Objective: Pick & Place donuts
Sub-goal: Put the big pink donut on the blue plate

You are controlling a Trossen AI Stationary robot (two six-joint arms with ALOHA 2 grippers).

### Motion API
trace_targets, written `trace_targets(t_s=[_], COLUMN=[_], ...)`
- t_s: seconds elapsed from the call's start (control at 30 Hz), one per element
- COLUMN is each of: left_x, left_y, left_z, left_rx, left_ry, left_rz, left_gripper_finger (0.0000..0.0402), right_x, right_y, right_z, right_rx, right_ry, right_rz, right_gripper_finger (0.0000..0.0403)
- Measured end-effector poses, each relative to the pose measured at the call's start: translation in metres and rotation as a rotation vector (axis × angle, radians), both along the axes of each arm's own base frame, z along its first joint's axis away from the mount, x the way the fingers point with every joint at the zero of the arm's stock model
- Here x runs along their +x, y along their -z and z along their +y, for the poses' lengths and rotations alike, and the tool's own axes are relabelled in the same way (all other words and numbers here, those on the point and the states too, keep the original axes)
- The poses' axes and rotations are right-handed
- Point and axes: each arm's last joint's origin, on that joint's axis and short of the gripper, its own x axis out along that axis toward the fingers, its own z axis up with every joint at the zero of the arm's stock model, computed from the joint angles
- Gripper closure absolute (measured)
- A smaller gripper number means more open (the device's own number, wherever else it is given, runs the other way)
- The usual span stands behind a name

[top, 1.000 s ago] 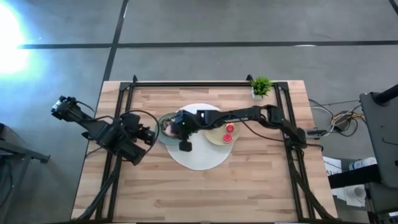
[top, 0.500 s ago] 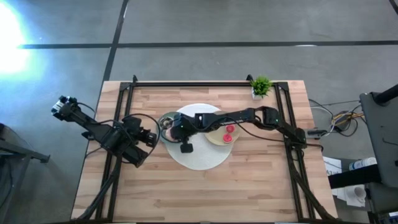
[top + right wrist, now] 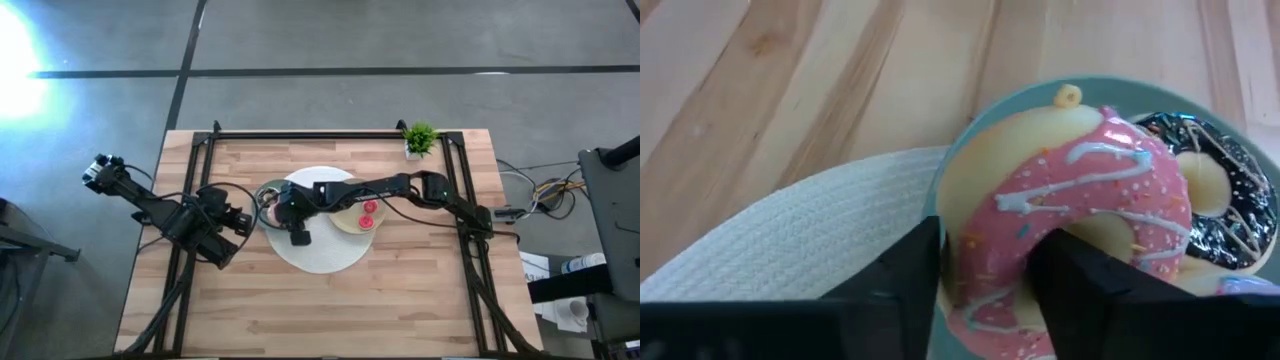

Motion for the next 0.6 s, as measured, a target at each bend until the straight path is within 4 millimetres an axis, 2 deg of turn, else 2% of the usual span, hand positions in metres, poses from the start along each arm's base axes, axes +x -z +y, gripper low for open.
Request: trace_targets(t_s=[0.23,0.43,0.5,0.6], left_x=[0.0,0.001,0.004,0.013], left_y=[0.0,0.0,0.005,0.024], left_z=[0.0,0.0,-0.002,-0.006], left_rx=[0.0,-0.003,-0.001,-0.001], left_ry=[0.0,0.003,0.019,0.051], left_rz=[0.001,-0.004,-0.021,-0.068], left_gripper_finger=[0.0257,0.0257,0.0257,0.0257], right_x=[-0.001,-0.005,-0.005,-0.004], right_y=[-0.001,-0.005,-0.005,-0.005], right_z=[0.002,0.006,0.006,0.006], right_rx=[0.004,0.006,0.005,0.003], right_ry=[-0.005,-0.014,-0.016,-0.016], right_rz=[0.01,0.043,0.044,0.034], right_gripper_finger=[0.0211,0.0186,0.0182,0.0177])
